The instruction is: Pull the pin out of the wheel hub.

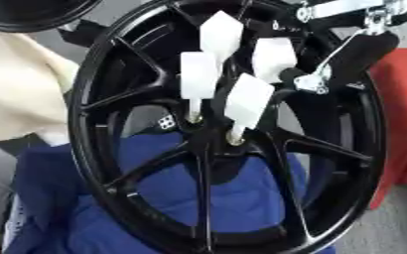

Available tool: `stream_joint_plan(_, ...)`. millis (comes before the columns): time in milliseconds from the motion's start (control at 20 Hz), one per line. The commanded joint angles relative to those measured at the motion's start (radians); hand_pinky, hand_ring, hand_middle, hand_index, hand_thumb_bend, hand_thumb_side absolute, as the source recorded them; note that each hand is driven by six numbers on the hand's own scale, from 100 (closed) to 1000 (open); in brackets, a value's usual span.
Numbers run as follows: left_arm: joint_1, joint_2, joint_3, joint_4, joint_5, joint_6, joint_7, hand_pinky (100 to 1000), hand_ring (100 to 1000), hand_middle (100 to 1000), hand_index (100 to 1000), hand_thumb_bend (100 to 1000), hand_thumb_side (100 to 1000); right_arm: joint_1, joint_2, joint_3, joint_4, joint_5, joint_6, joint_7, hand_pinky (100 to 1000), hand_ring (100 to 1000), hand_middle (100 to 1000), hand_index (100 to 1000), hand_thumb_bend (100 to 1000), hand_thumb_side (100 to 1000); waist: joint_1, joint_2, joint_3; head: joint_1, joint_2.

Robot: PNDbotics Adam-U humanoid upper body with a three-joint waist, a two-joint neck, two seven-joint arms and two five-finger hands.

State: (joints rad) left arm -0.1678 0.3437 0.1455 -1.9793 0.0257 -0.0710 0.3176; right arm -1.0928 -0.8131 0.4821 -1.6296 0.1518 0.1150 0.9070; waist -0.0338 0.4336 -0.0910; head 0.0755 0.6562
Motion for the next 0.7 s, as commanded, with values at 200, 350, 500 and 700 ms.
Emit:
stream_joint_plan(200,-0.009,0.011,-0.001,-0.021,0.005,-0.003,-0.005,766,832,745,797,100,780,-0.029,-0.003,-0.009,0.016,0.02,0.002,0.0,821,833,795,921,100,132,0.001,-0.016,0.003,-0.002,-0.02)
stream_joint_plan(350,-0.009,0.01,-0.001,-0.021,0.004,-0.003,-0.006,766,832,745,796,100,780,-0.032,0.004,-0.01,0.021,0.022,0.002,0.0,801,807,768,908,100,113,0.001,-0.015,0.005,-0.002,-0.02)
stream_joint_plan(500,-0.008,0.009,-0.001,-0.021,0.004,-0.002,-0.006,766,832,745,796,100,781,-0.034,0.007,-0.013,0.023,0.015,0.004,0.0,768,770,694,875,100,100,0.0,-0.014,0.006,-0.001,-0.02)
stream_joint_plan(700,-0.009,0.007,0.0,-0.021,0.005,-0.002,-0.006,767,832,745,796,100,781,-0.035,0.009,-0.016,0.018,0.0,0.007,-0.008,736,724,566,774,100,100,-0.001,-0.013,0.008,0.0,-0.021)
